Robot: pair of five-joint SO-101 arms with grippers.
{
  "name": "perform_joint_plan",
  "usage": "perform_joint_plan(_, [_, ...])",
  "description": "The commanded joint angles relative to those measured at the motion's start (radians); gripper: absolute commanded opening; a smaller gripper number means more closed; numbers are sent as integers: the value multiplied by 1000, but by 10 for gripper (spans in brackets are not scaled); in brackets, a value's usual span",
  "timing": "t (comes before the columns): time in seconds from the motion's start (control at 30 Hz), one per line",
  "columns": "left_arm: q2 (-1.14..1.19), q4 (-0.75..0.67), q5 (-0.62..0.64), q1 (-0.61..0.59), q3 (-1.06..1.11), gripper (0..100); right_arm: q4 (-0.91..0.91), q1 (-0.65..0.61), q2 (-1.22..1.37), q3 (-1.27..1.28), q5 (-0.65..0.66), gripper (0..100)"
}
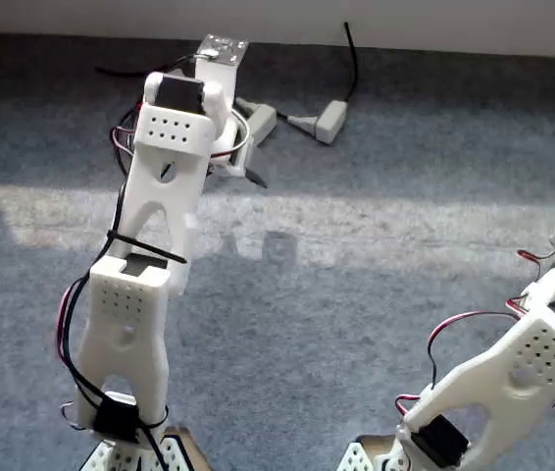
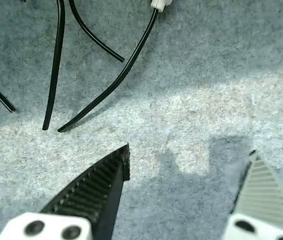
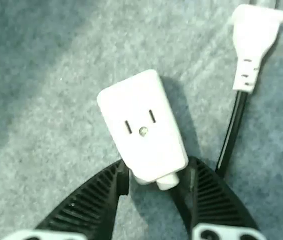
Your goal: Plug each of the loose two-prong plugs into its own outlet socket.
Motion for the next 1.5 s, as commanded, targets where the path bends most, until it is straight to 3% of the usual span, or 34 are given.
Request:
perform_joint_plan(0.0, [-64, 2, 38, 8, 16, 348, 38, 30, 114, -321, 11, 187])
perform_joint_plan(0.3, [-64, -54, 44, 12, 125, 348, 177, 18, 478, -878, 109, 183])
perform_joint_plan(0.43, [-64, -114, 127, 12, 214, 348, 259, 18, 570, -1066, 157, 182])
perform_joint_plan(0.63, [-64, -232, 209, 7, 403, 348, 397, -4, 616, -1276, 173, 16])
perform_joint_plan(1.03, [-71, -571, 256, -44, 707, 348, 754, -193, 559, -1320, 166, 6])
perform_joint_plan(1.13, [-73, -585, 258, -73, 708, 348, 835, -274, 515, -1320, 164, 6])
perform_joint_plan(1.3, [-73, -586, 258, -76, 708, 348, 835, -355, 486, -1317, 57, 6])
perform_joint_plan(1.47, [-73, -588, 258, -76, 708, 348, 835, -479, 486, -1316, 48, 6])
